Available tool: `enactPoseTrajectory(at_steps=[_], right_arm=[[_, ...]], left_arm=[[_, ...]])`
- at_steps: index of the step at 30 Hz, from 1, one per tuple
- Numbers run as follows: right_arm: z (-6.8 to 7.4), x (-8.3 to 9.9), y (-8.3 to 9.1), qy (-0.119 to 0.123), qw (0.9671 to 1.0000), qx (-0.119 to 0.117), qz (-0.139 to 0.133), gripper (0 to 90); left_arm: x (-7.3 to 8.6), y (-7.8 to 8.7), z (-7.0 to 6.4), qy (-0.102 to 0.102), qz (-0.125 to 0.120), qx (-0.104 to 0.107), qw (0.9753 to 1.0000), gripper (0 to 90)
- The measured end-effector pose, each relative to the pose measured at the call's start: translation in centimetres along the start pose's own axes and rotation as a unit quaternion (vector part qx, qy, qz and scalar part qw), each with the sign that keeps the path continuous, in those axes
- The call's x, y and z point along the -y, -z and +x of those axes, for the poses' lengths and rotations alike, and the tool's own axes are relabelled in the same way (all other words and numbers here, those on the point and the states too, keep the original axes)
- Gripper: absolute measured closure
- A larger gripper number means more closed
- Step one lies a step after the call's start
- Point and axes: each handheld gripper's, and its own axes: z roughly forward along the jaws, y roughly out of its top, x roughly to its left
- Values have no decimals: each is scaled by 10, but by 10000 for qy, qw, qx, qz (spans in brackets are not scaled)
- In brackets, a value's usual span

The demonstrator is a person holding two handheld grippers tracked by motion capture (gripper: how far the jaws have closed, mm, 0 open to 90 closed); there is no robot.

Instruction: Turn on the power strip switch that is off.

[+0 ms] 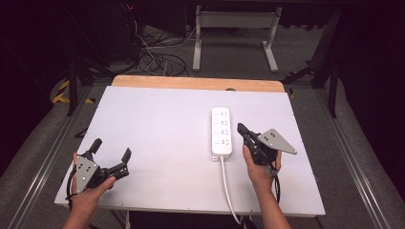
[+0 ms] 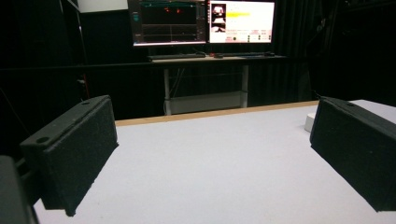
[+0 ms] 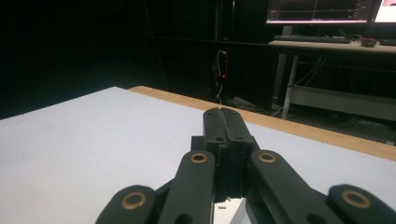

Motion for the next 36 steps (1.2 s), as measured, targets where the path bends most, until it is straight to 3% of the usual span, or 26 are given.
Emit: enactPoseTrajectory(at_steps=[5, 6, 7, 9, 11, 14, 23, 30, 36], right_arm=[[-1, 0, 1, 4, 10000, 56, -20, 761], [-1, 0, 2, -9, 9999, 119, -27, 671], [-1, 0, 2, -9, 9999, 119, -27, 671], [-2, 1, 2, -3, 9998, 187, -92, 556], [-2, 0, 3, 3, 9992, 369, -165, 427], [-5, 0, 5, -111, 9980, 594, -205, 326], [-14, -1, 12, -201, 9957, 824, -366, 244], [-21, 0, 16, -288, 9933, 1017, -470, 118], [-26, 1, 20, -240, 9928, 1063, -495, 114]], left_arm=[[0, 0, -1, -1, 4, 16, 10000, 17], [0, 0, -1, 0, 2, 18, 10000, 17], [0, 0, -1, -10, 7, 11, 10000, 17], [0, 0, 0, -12, 9, 11, 10000, 17], [0, 0, 0, -23, 8, 13, 10000, 18], [0, 0, -1, -28, 4, 20, 10000, 19], [0, 0, -1, -26, -2, 13, 10000, 20], [0, 0, -1, -30, -5, 14, 10000, 20], [0, 0, -1, -30, -6, 4, 10000, 20]])
